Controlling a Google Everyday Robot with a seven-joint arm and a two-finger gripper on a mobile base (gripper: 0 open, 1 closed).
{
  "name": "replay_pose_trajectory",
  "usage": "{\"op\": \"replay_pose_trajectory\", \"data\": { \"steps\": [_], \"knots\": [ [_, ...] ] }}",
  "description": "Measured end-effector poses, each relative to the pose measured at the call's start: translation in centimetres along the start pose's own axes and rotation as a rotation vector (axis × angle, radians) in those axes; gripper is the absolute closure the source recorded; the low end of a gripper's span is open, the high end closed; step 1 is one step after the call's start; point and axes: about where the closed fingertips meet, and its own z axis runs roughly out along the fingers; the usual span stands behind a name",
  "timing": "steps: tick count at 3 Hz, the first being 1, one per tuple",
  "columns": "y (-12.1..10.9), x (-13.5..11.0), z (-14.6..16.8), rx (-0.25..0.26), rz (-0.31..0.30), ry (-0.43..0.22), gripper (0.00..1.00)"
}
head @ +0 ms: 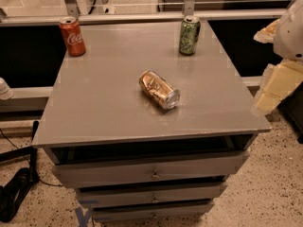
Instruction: Pick green can
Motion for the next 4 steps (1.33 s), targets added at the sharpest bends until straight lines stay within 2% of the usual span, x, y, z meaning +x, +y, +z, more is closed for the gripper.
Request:
{"op": "replay_pose_trajectory", "data": {
  "steps": [1,2,3,4],
  "knots": [
    [-5.1,0.1,3.0,0.074,0.042,-0.129,0.00],
    [-11.1,0.5,5.7,0.143,0.141,-0.275,0.00],
    [-15.7,-0.7,7.5,0.167,0.251,-0.448,0.00],
    [-19.1,-2.6,9.9,0.156,0.345,-0.620,0.00]
  ]
}}
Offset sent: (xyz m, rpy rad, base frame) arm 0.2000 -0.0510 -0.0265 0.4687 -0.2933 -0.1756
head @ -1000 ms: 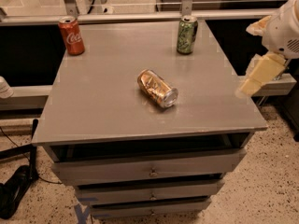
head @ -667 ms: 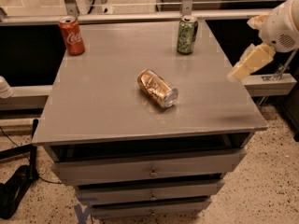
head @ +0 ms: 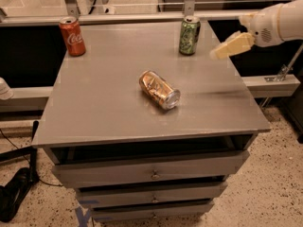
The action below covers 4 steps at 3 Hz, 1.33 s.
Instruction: Pick green can
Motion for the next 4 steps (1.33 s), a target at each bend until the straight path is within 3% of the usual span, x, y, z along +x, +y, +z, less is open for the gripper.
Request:
{"op": "replay_pose_trajectory", "data": {
  "steps": [1,2,3,4],
  "knots": [
    [-1.7,-0.6,4.2,-0.018,0.079,-0.145,0.00],
    [-2.5,-1.5,8.4,-0.044,0.115,-0.254,0.00],
    [-2.8,-2.7,11.9,-0.065,0.125,-0.309,0.00],
    [-2.8,-3.5,14.9,-0.085,0.133,-0.322,0.18]
  ]
}}
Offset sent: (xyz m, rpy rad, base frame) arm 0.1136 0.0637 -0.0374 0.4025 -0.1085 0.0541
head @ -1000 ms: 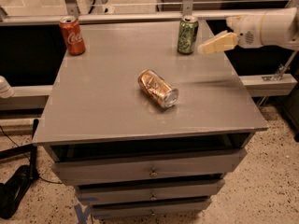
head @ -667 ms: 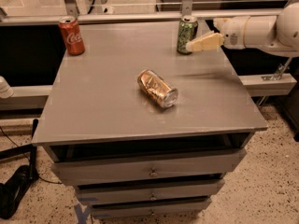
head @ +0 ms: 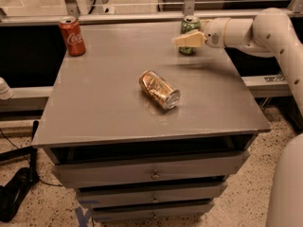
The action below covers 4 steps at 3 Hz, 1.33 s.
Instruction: Pick green can
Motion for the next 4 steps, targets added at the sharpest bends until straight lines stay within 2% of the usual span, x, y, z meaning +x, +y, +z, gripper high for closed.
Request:
{"op": "replay_pose_trajectory", "data": {
  "steps": [1,2,3,4],
  "knots": [
    [0.1,0.3,1.6,-0.012,0.018,-0.011,0.41],
    [-0.2,0.1,1.4,-0.006,0.017,-0.020,0.64],
    [-0.1,-1.8,-0.9,-0.009,0.016,-0.041,0.88],
    [0.3,-6.2,-5.3,-0.001,0.042,-0.077,1.00]
  ]
}}
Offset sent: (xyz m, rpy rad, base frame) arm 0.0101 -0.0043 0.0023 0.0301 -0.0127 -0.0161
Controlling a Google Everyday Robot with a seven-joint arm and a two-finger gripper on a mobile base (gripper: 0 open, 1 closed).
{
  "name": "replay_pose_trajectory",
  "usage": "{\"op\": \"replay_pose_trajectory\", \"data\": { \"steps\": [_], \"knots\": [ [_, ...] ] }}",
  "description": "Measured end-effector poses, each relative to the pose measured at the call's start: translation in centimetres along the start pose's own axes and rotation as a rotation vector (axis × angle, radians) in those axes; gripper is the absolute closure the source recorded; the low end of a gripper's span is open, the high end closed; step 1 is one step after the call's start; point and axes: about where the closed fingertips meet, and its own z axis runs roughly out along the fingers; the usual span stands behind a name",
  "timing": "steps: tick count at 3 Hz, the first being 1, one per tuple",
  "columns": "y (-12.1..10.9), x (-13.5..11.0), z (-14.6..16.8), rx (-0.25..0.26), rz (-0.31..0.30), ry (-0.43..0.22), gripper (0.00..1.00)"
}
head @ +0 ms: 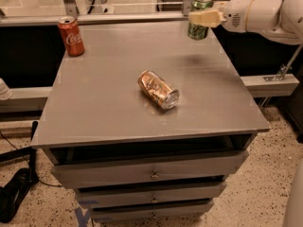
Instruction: Pick green can
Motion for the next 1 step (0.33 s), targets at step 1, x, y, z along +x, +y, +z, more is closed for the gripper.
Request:
{"op": "replay_pose_trajectory", "data": {
  "steps": [1],
  "knots": [
    [0.21,-0.53,-0.15,-0.004,0.010,-0.004,1.00]
  ]
}}
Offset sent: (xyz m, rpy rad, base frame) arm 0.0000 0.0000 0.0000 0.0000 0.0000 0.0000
